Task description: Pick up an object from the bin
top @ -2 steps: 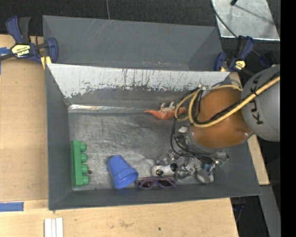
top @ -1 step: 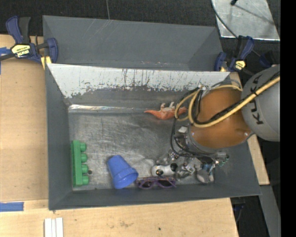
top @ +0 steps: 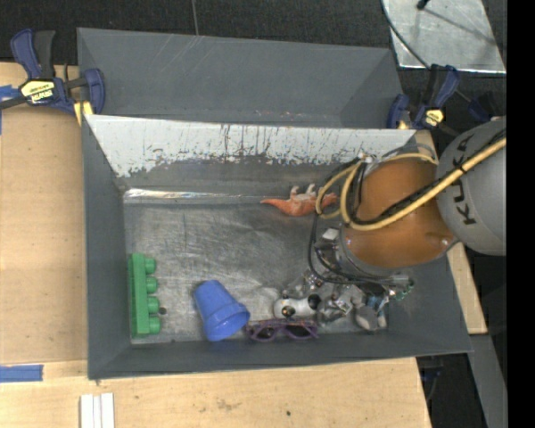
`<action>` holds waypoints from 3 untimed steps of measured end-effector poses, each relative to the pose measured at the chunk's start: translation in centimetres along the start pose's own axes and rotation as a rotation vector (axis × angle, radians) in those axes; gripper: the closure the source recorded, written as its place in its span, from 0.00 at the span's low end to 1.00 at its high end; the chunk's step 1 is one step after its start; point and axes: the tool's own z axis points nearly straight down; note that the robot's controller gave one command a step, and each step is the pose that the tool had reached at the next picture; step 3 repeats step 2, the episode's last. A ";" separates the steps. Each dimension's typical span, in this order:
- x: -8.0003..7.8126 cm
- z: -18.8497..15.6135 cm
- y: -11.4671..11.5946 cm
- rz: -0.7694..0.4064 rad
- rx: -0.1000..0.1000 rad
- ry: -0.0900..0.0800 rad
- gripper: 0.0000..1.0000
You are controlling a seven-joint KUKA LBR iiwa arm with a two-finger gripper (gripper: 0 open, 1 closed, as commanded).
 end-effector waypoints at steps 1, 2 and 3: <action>0.0 0.0 0.0 0.000 0.000 0.000 1.00; -2.6 -13.4 -3.2 0.055 -0.002 0.003 1.00; -2.6 -13.4 -3.2 0.055 -0.002 0.003 1.00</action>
Offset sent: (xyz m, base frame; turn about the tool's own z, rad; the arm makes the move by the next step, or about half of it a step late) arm 0.0392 -0.0061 0.1341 0.0511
